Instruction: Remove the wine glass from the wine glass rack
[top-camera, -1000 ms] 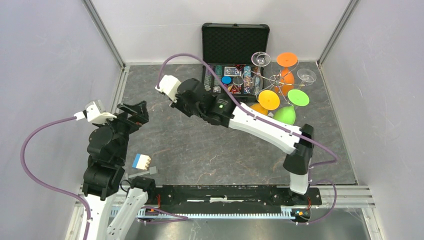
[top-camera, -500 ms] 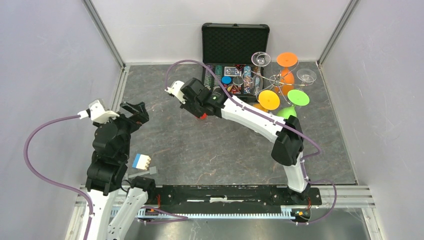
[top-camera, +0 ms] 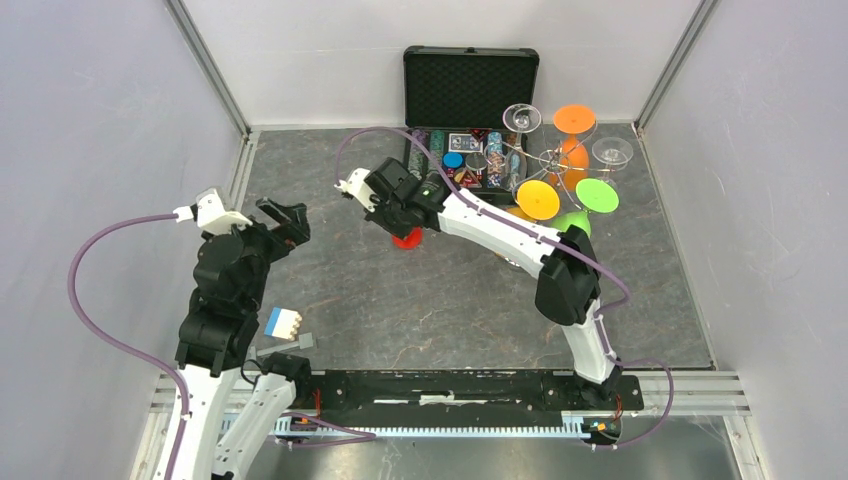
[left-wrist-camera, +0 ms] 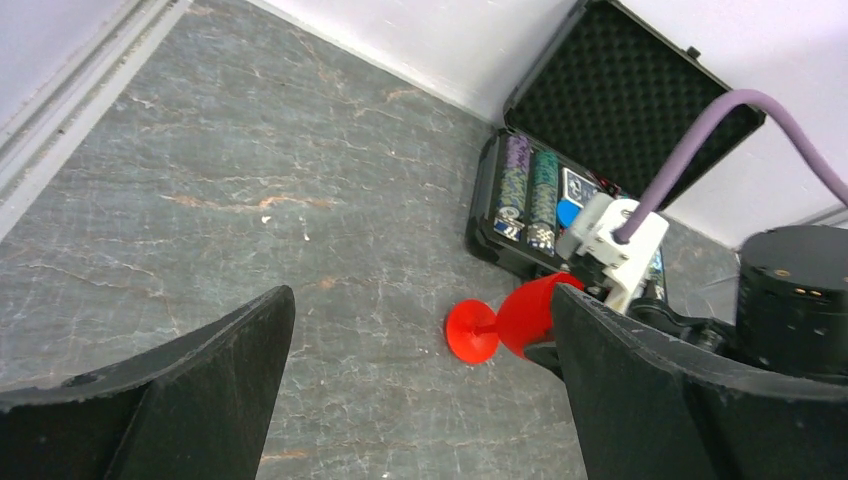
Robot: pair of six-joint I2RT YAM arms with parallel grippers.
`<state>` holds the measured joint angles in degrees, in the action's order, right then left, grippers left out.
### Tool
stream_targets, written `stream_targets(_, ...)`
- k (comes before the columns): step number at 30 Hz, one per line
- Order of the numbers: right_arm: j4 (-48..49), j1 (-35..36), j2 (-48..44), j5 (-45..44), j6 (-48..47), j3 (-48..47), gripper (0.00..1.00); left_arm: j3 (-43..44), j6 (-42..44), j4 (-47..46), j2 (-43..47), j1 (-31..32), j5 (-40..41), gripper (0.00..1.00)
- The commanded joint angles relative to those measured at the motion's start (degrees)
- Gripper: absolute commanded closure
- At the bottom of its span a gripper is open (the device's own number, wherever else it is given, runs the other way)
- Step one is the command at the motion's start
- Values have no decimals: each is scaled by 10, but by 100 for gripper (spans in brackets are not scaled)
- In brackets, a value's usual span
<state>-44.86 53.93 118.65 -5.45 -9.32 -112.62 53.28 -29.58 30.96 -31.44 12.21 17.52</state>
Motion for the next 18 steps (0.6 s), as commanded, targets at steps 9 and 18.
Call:
stream_targets(9,18,-16,30,-16,3,-40,79,28,-21,-9,-3,-1,-34,0)
stream_targets(18,59,-20,-31,-9,11,-58,30,61,-27,-34,-4,-1,-86,0)
